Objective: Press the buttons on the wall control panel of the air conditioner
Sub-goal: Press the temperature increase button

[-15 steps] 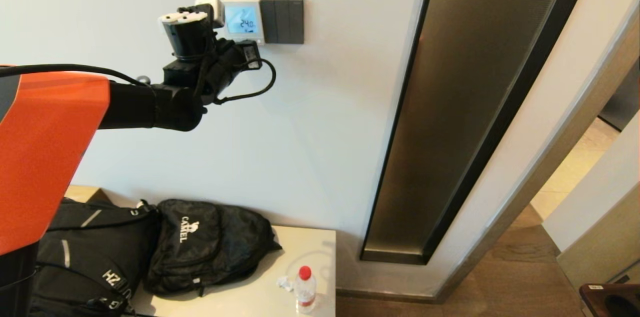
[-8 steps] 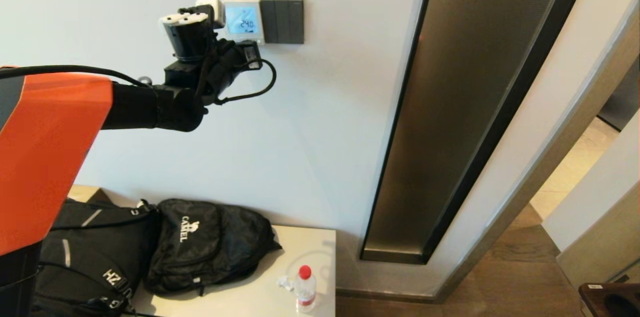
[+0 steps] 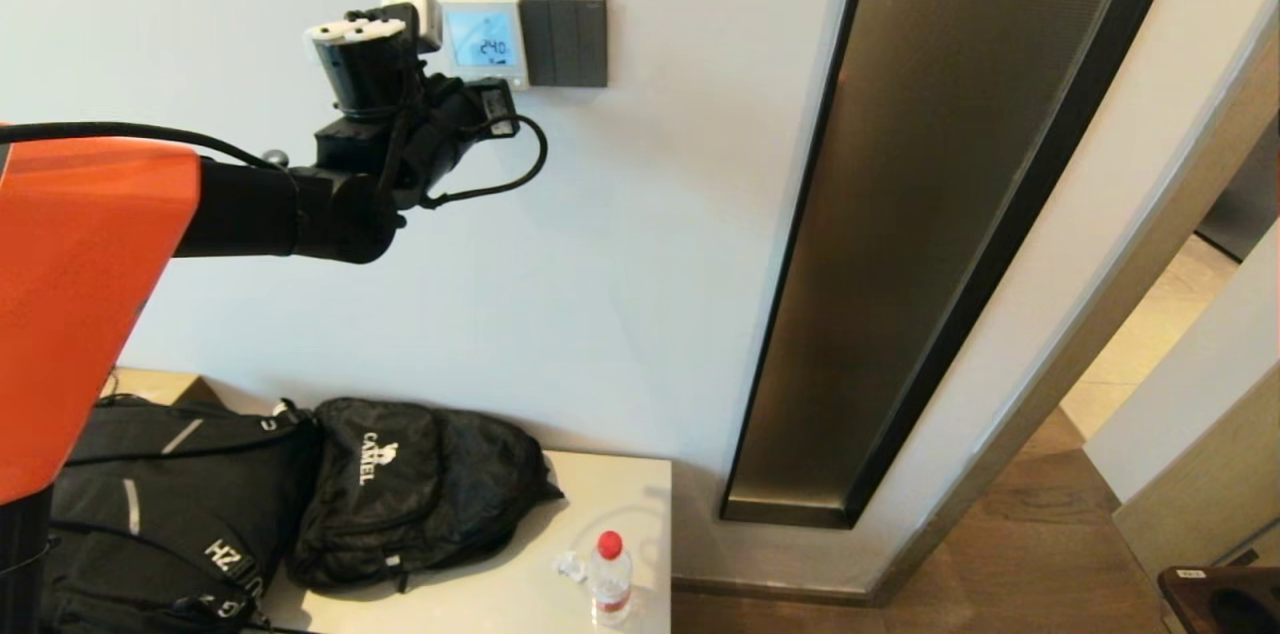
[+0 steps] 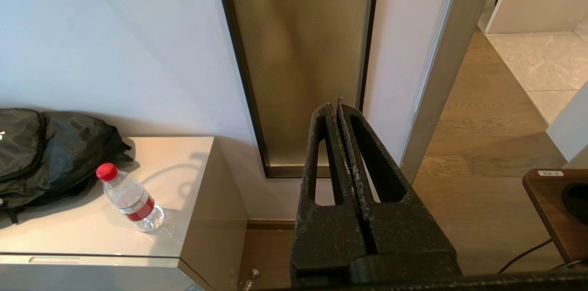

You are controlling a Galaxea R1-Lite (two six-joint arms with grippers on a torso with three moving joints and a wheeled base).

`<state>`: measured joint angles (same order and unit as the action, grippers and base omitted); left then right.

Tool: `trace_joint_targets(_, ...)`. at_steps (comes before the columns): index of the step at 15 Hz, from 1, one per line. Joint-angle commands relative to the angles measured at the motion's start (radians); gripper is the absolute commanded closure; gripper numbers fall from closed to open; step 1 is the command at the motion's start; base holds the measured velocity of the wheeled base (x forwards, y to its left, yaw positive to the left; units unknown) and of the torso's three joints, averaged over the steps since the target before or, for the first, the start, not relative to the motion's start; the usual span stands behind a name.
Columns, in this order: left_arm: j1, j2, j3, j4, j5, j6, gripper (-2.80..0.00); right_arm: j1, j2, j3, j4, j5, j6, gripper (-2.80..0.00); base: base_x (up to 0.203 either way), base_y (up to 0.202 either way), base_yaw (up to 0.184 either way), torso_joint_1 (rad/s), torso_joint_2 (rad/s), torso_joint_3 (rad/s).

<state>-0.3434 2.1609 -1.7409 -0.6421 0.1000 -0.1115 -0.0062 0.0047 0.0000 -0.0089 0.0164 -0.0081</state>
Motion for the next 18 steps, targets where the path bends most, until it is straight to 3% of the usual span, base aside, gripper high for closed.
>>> trace_joint_targets(1,0.000,0.006,-0.006,-0.004,0.001,0.000,0.00,0.000,0.001,0.000,0.000,0.000,-0.001,0.00,0.000,0.000,0.000,0.000,0.00,0.000)
trace_joint_targets(11,0.000,0.057,-0.059,0.008,0.001,0.000,0.00,0.000,0.001,0.000,0.000,0.000,0.000,0.00,0.000,0.000,0.000,0.000,0.00,0.000)
trace_joint_targets(15,-0.002,0.000,-0.018,-0.004,0.035,0.002,0.00,0.000,0.001,0.000,0.000,0.000,0.000,0.00,0.000,0.000,0.000,0.000,0.00,0.000)
trace_joint_targets(18,-0.002,-0.090,0.088,-0.024,0.037,0.001,0.00,0.001,0.001,0.000,0.000,0.000,-0.001,0.00,0.000,0.000,0.000,0.000,0.00,0.000)
